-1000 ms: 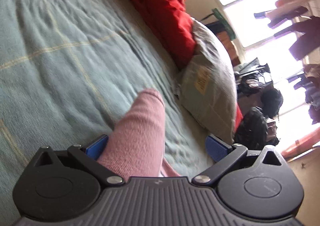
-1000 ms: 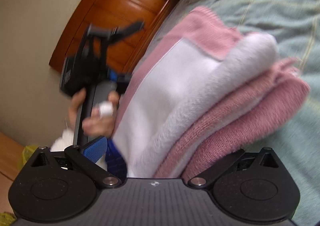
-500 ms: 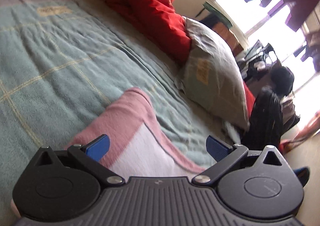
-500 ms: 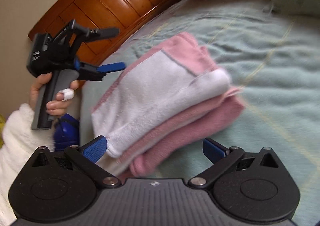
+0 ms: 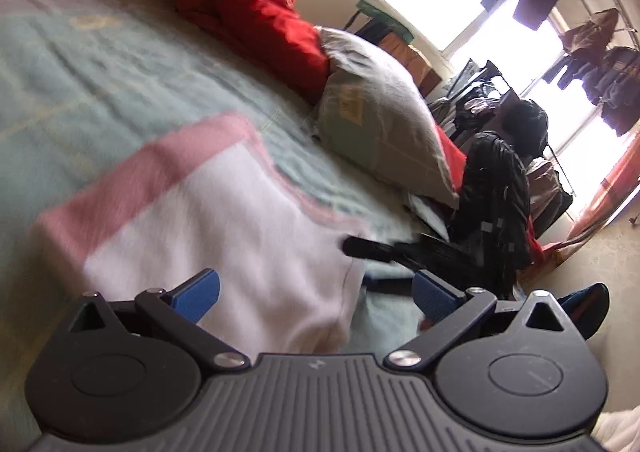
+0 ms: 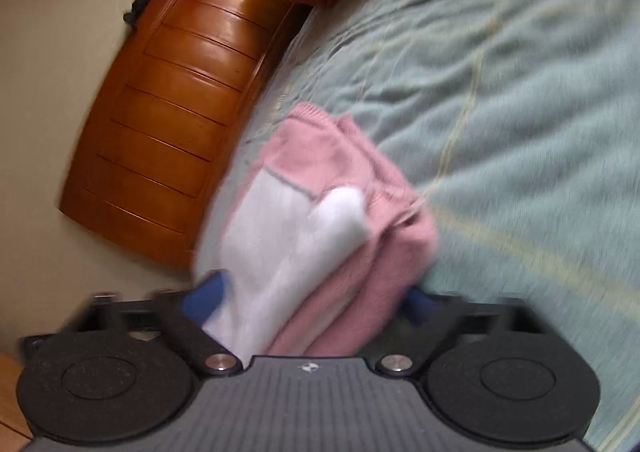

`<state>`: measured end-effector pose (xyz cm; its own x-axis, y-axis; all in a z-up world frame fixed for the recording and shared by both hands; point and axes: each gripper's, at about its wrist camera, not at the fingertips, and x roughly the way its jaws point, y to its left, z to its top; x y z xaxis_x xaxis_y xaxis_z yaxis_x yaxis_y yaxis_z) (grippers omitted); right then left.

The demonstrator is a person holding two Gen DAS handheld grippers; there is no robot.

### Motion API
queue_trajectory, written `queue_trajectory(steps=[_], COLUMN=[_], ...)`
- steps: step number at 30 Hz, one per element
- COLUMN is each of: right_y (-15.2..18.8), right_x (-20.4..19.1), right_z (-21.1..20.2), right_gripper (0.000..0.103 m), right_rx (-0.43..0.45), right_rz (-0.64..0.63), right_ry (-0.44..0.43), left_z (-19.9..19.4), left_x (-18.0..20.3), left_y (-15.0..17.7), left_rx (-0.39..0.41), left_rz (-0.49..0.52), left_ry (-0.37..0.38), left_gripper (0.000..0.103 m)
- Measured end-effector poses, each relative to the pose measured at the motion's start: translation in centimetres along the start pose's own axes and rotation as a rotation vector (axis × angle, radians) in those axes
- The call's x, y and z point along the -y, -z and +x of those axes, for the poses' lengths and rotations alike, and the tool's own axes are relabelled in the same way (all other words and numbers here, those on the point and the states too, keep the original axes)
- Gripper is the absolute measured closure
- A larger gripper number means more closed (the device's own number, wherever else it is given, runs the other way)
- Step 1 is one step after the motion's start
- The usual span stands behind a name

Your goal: Fold clothes

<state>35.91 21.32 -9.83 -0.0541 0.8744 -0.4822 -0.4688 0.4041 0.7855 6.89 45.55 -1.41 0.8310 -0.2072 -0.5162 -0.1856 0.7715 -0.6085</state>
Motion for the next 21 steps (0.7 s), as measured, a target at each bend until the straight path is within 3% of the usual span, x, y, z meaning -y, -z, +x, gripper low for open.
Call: queue_trajectory(steps=[4, 7, 9, 15, 18, 21], right_y=[-1.3, -1.9, -2.0, -0.9, -0.1, 1.6], right_x=[-1.3, -2.5, -2.2, -3.1, -6.5, -9.7], right_z=[0.3, 0.2, 0.4, -2.2, -3.0, -1.9], right_gripper=[0.053, 0.053, 0.052, 0.039, 0.038, 0.023], right_rx=[0.004, 0.014, -0.016, -0.001, 0.072, 0.099], right_rz=[-0.092, -0.196, -0.179, -0.270, -0.438, -0.610], right_ry=[0.047, 0.087, 0.108, 0.217, 0.310, 0.304], left_z=[-0.4, -0.7, -0.8, -1.2, -0.3, 1.2], left_x=[-0.8, -1.1, -1.3, -1.8, -2.7, -4.0], left_y=[1.7, 1.3, 0.8, -0.6, -2.1, -3.1], left_rx=[-0.026, -0.014, 0.000, 0.040, 0.048, 0.020], left_rz=[-0.026, -0.016, -0.005, 0.029, 0.024, 0.012], left_ry=[-0.013, -0.030, -0.042, -0.078, -0.098, -0.151], left_gripper=[0.001, 0.001, 0.001, 0.001, 0.001, 0.001])
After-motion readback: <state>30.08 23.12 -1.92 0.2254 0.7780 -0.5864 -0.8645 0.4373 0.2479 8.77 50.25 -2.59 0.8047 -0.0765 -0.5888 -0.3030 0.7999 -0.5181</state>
